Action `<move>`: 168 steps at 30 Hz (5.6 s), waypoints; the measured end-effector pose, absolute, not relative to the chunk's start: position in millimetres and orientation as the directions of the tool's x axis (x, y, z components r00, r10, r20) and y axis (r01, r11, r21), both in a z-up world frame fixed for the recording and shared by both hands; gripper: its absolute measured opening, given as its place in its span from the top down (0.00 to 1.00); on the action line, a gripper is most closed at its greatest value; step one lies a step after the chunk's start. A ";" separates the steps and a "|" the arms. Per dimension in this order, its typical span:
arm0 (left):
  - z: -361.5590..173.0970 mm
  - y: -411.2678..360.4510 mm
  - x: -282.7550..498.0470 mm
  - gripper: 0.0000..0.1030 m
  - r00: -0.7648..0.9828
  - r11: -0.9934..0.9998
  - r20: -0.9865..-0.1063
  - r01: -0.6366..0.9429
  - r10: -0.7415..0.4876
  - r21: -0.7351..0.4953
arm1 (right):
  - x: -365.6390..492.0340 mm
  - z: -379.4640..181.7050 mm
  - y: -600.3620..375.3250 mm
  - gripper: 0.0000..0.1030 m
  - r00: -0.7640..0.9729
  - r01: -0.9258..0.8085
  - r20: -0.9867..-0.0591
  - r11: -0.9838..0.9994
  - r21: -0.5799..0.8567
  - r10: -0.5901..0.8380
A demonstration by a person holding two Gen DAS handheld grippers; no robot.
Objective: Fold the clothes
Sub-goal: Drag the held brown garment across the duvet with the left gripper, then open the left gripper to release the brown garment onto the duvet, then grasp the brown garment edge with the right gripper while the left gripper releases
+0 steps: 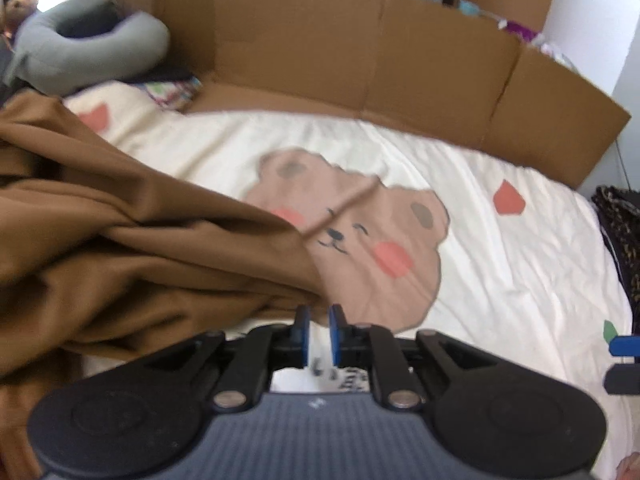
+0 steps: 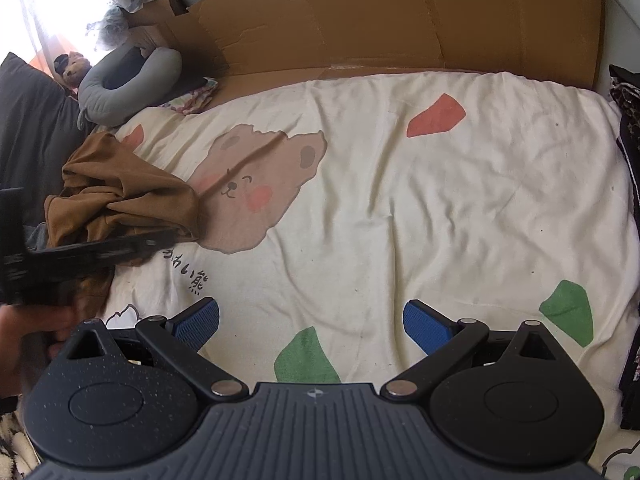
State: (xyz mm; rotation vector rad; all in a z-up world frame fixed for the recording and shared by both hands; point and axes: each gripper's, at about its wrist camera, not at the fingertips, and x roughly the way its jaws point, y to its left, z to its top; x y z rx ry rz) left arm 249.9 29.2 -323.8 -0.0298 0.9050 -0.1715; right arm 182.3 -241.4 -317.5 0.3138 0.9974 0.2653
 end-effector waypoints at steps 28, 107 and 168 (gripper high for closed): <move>-290.2 171.0 237.0 0.33 0.665 0.902 -0.641 -0.417 0.383 0.107 | 175.3 -317.9 -227.1 0.02 0.499 -0.130 -0.767 0.909 0.396 0.405; -306.5 -3.6 207.2 0.68 0.556 0.945 -0.766 0.159 -0.324 -0.284 | 180.0 -305.2 -237.9 0.23 0.538 -0.218 -0.737 0.912 0.348 0.409; -303.9 172.0 207.8 0.29 0.634 0.959 -0.732 -0.267 0.249 0.096 | 232.4 -320.9 -169.5 0.98 0.556 -0.291 -0.796 0.953 0.084 0.240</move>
